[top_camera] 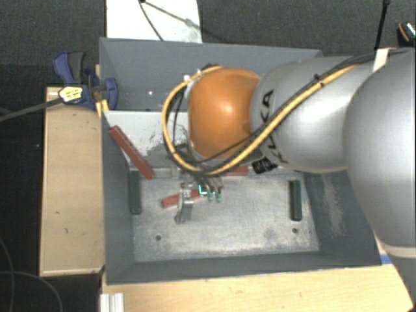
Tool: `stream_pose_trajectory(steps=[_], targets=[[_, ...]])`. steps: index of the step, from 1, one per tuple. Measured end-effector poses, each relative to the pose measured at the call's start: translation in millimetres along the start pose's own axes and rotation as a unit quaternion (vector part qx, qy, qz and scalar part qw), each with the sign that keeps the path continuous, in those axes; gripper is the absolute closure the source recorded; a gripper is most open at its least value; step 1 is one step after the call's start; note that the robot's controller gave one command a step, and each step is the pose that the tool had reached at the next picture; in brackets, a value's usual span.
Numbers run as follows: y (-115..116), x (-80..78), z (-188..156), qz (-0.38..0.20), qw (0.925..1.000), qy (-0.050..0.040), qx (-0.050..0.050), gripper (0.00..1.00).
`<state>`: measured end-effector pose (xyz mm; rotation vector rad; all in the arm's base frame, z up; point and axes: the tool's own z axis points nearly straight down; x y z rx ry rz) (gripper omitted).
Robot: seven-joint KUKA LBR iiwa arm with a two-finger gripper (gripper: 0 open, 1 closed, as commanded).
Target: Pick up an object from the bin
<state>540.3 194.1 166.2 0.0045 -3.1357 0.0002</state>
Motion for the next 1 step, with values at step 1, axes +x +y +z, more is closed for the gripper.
stream_pose_trajectory(steps=[1], targets=[[-52.1,-30.1,99.5,0.018,0.9998,-0.0015,0.001,0.00]])
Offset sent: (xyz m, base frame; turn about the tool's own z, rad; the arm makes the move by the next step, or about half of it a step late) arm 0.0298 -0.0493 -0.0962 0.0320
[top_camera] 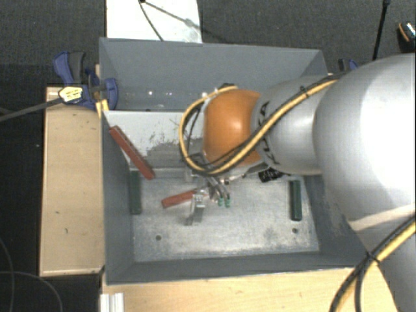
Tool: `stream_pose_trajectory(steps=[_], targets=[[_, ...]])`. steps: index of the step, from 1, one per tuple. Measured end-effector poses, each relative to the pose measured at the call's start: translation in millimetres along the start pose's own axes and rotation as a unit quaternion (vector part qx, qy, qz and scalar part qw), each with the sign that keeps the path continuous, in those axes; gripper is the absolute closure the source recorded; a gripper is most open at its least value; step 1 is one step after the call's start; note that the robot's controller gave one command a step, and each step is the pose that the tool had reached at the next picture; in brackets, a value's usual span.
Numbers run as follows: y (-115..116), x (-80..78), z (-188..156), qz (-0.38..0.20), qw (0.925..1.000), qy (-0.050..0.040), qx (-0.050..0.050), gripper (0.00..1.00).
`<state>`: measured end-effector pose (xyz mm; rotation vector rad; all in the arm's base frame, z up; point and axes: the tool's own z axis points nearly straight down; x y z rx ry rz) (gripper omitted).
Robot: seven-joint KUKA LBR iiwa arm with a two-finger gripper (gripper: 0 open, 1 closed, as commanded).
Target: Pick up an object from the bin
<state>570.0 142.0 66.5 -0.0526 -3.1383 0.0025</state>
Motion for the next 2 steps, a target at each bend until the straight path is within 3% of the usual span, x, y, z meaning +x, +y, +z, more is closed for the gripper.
stream_pose_trajectory(steps=[1,2], targets=[[3.0,-0.6,-4.1,0.002,1.0000,-0.0024,-0.002,1.00],[22.4,10.0,-148.8,-0.024,0.9997,-0.0066,-0.002,1.00]])
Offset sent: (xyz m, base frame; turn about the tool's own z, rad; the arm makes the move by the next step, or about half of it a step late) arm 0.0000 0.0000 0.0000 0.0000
